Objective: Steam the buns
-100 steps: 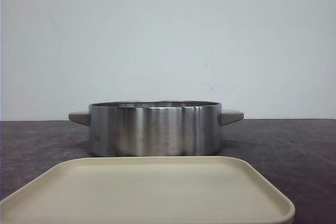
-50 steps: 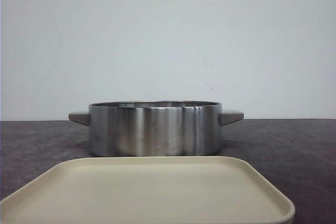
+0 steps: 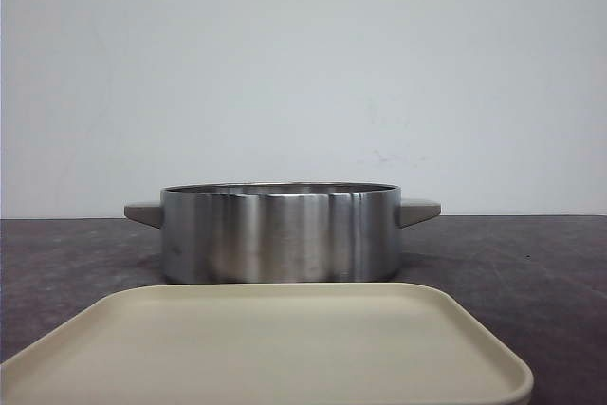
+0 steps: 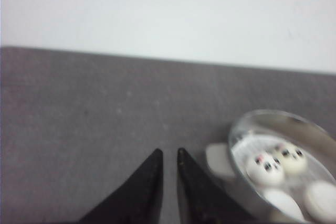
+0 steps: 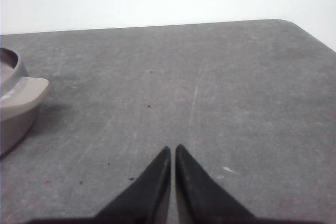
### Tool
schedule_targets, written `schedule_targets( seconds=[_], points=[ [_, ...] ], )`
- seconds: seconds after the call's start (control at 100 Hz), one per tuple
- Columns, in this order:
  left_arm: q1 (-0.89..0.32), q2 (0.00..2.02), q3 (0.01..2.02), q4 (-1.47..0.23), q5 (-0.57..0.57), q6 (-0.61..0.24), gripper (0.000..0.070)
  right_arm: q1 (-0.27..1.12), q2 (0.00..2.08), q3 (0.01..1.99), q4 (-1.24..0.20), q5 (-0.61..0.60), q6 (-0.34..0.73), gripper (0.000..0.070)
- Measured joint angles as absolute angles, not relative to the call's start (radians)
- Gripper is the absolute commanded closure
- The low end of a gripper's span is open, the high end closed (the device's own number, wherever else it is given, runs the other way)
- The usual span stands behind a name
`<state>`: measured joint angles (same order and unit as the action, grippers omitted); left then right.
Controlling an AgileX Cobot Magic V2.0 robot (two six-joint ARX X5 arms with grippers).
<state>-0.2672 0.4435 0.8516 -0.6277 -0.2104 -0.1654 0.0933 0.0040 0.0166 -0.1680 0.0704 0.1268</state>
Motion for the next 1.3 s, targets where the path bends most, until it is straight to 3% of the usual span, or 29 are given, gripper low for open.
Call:
schedule_targets(
  seconds=[0.11,0.23,0.43,0.67,1.02,1.3],
  points=[
    [-0.214,0.332,0.602,-0.394,-0.173,-0.159,0.0700,0.093,0.004,0.017,-0.168,0.071,0.127,0.0692],
    [-0.144,0.204,0.334,-0.180,-0.047,-0.159,0.0700,0.093,0.004,0.017,-0.168,0.070,0.127,0.0692],
    [-0.075,0.073,0.085,-0.112,-0.003,-0.160,0.0700,0.093,0.004,0.017,-0.168,0.071,0.127,0.0692],
    [-0.025,0.003,0.032,-0.108,-0.003,-0.140,0.0700,0.093,0.004,0.017,-0.167,0.071,0.127,0.0693],
    [0.039,0.004,0.032,-0.185,-0.021,-0.039,0.0700,0.093,0.004,0.017,-0.168,0.071,0.127,0.0693],
    [0.065,0.005,0.032,-0.185,-0.021,-0.040,0.0700,0.093,0.004,0.017,-0.168,0.071,0.127,0.0693]
  ],
)
